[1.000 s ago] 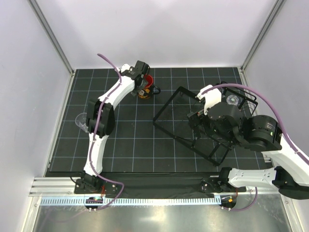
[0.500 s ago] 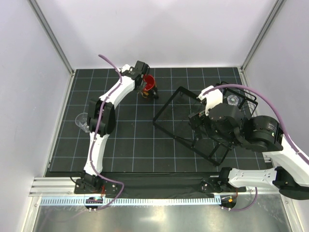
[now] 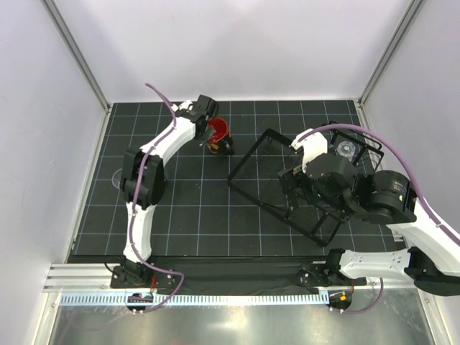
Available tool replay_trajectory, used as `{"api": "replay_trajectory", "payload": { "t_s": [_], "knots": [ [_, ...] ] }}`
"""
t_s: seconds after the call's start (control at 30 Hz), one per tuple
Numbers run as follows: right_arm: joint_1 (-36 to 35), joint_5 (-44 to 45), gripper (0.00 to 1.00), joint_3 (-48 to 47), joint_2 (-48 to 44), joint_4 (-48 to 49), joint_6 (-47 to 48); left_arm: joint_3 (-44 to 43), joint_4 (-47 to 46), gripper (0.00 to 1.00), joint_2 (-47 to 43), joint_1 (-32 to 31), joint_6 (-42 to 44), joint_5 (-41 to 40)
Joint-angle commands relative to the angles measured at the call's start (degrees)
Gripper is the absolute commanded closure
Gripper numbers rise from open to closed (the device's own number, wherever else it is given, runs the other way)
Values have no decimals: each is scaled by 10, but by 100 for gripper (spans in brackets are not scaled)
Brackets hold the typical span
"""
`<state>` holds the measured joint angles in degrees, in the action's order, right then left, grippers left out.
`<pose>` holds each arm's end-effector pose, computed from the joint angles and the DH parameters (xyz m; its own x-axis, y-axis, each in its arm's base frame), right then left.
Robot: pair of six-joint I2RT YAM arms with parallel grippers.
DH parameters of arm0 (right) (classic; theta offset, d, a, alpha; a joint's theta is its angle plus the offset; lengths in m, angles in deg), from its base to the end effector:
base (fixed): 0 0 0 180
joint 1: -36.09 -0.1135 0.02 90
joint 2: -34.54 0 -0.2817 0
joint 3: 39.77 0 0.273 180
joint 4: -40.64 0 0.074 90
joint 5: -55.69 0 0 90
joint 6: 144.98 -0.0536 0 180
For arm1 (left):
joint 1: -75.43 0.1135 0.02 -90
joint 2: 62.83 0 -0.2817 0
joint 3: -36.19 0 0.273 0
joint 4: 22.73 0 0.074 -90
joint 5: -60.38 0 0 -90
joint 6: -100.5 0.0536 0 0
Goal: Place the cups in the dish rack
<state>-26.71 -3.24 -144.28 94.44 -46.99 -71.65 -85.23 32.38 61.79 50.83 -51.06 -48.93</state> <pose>0.0981 0.1303 0.4671 -0.4678 -0.3727 -0.8014 -0.4751 0.8706 -0.1276 0.4784 -0.1995 0.2241 -0.5750 -0.6494 -0.4976 -0.5684 0.7546 -0.3279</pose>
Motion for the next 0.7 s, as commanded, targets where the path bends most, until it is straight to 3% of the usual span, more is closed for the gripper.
{"api": "replay_trajectory", "payload": {
  "t_s": [0.0,0.3,0.53,0.67],
  "knots": [
    [1,-13,0,-12,-1,24,0,41,-48,100,-145,1,35,43],
    [1,-50,0,-17,10,63,13,177,-87,100,-343,-2,50,131],
    [1,-69,0,-20,18,72,17,253,27,100,-398,-39,44,114],
    [1,-86,0,-36,34,81,26,277,106,100,-407,-114,47,50]
  ]
}}
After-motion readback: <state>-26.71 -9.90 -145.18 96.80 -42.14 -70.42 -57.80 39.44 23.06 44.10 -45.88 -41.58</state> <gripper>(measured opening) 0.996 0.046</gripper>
